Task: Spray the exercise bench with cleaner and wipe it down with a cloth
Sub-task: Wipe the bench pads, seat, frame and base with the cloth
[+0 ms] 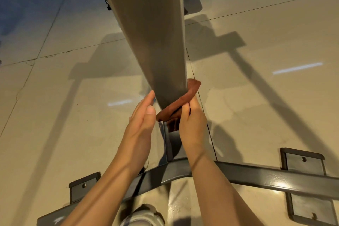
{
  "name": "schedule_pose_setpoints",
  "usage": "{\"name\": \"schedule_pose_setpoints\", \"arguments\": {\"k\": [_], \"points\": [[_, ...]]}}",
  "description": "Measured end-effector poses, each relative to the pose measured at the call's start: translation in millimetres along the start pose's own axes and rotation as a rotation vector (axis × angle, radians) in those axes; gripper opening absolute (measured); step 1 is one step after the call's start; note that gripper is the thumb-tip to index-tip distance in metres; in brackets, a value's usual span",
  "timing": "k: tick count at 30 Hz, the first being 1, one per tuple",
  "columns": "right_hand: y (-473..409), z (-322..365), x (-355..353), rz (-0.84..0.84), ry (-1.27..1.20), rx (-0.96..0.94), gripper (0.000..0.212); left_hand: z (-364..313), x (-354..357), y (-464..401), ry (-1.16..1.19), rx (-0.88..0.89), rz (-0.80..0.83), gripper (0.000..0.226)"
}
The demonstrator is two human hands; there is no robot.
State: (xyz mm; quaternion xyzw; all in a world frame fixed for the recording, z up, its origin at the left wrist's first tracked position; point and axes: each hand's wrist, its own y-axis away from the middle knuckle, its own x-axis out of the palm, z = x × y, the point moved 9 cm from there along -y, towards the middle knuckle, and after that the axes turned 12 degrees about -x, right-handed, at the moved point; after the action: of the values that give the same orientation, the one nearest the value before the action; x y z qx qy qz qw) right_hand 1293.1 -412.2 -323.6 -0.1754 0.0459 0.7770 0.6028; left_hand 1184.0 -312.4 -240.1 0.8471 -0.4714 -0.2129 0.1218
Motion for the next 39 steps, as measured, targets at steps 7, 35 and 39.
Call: {"name": "schedule_pose_setpoints", "arguments": {"k": [7, 35, 39], "points": [[-1.2, 27.9, -0.3, -0.042, -0.187, 0.013, 0.051, 6.9, -6.0, -0.5, 0.056, 0.021, -0.059, 0.057], [-21.4, 180.8, -45.8, -0.441, -0.027, -0.689, 0.051, -18.6, -22.9, 12.0, 0.135, 0.135, -0.119, 0.056], [-22.0, 112.2, -21.5, -0.138, 0.111, -0.46, 0.062, -25.7, -22.3, 18.3, 0.172, 0.145, -0.137, 0.056]]}}
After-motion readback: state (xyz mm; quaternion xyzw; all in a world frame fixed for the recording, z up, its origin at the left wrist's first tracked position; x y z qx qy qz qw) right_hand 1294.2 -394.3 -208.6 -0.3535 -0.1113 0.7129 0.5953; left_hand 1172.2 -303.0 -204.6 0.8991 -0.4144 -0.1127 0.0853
